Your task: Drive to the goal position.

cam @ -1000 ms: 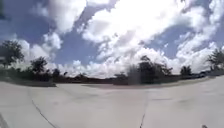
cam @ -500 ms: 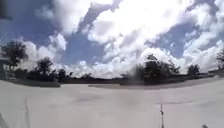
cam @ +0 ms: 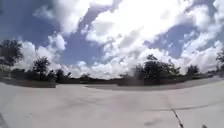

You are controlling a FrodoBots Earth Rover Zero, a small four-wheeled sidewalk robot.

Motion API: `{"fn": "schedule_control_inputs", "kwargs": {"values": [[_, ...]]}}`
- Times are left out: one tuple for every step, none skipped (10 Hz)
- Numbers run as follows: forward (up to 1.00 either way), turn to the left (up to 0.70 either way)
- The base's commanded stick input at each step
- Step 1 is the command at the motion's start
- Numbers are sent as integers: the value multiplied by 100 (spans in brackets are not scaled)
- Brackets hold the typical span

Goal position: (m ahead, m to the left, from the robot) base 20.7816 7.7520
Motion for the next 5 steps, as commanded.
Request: {"fn": "schedule_control_inputs", "kwargs": {"values": [[100, 0], [100, 15], [100, 37], [100, 40], [100, 40]]}}
